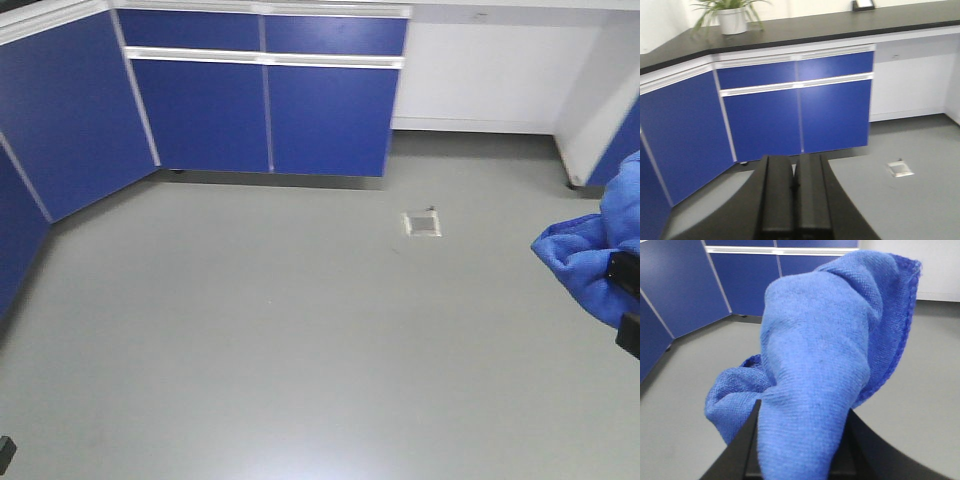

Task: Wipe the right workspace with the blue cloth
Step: 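Hold the cloth in the right gripper while the base turns away, then hold the cloth while the base drives to the other black counter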

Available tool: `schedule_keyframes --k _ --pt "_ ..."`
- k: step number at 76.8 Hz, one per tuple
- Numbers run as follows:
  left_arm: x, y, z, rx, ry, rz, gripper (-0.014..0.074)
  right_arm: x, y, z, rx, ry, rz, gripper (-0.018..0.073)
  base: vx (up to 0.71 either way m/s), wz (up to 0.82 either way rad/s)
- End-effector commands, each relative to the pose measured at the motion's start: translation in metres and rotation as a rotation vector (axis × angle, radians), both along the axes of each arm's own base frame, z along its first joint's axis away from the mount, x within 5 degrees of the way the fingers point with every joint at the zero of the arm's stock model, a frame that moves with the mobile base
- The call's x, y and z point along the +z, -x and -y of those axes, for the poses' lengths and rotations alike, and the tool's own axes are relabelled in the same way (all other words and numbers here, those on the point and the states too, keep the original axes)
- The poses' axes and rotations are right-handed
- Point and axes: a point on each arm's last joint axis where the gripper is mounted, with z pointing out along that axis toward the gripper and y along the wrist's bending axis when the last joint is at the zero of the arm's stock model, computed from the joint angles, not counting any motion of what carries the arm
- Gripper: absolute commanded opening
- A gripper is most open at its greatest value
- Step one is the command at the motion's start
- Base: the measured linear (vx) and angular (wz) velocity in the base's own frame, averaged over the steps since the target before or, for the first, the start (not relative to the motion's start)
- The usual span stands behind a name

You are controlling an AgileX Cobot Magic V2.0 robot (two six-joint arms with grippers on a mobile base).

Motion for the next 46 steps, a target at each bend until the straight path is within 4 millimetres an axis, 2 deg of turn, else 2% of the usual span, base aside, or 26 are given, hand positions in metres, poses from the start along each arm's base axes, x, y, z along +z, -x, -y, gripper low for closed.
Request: schedule_keyframes --k 1,46 --pt "0.0161 0.0003 0.0015 -0.019 0.018 0.106 -0.0006 0.0147 -0.0041 0.0012 -0.022 -0.015 0.095 -0.0004 -0.1 -0.48" --pt "0.0161 0.0003 0.0015 -0.019 0.018 0.106 -0.0006 0.0147 -0.0041 0.0012 -0.022 -0.015 0.095 -0.0004 -0.04 -0.52"
